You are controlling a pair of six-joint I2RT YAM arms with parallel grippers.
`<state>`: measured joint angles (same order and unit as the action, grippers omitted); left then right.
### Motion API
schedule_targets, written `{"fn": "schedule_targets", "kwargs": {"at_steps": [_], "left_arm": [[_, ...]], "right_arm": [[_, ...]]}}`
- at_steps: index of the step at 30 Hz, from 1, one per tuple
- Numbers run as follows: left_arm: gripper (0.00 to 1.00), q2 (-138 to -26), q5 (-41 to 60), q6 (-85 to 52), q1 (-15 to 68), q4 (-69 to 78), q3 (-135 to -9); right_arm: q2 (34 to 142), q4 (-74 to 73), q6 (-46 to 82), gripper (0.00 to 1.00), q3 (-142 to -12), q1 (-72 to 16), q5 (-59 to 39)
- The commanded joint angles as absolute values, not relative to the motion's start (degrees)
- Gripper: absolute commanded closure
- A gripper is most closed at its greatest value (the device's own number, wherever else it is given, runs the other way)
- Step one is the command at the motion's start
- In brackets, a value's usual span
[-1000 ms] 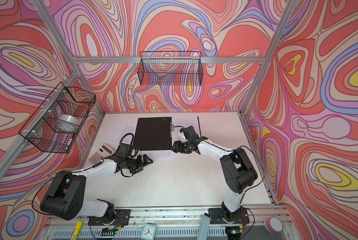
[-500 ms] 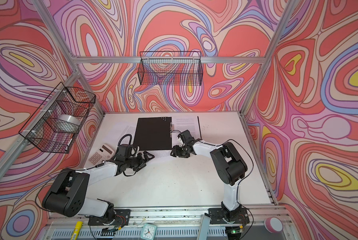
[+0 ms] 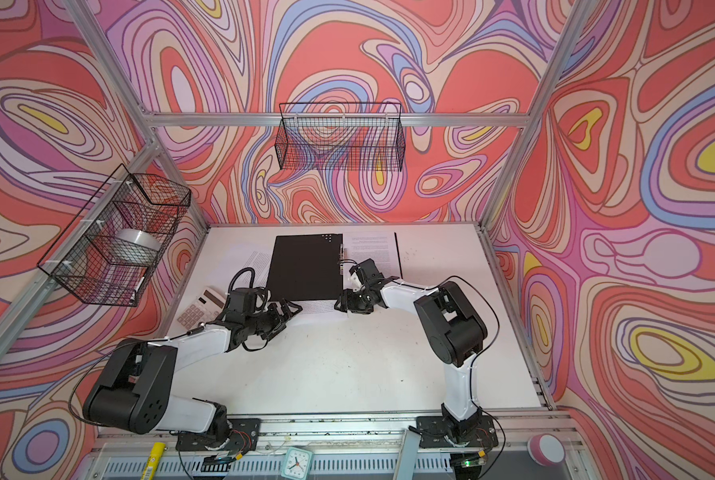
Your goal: Put the files into the folder
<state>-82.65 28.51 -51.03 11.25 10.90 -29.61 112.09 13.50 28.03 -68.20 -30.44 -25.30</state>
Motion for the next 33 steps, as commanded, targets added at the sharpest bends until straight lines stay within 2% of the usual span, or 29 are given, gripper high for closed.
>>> {"fn": "schedule_targets", "kwargs": {"at_steps": [1,23,33], "left_arm": [[0.05,-83.46,24.08,-49.58,9.48,5.03,-28.20],[0.07,-88.24,28.58,-49.22,8.39,9.64,-28.10],[0.08,-89.68,29.33,-49.66,8.44,11.60,-27.40]], "right_arm": [[114.49,15.47,28.41,0.37,-68.55,-30.92,-24.94],[119.06,13.88,39.55,0.29,-69.60,-31.64,-31.62],[117.77,-0.45,53.18,0.24,-62.41,-31.71,-38.44]]}}
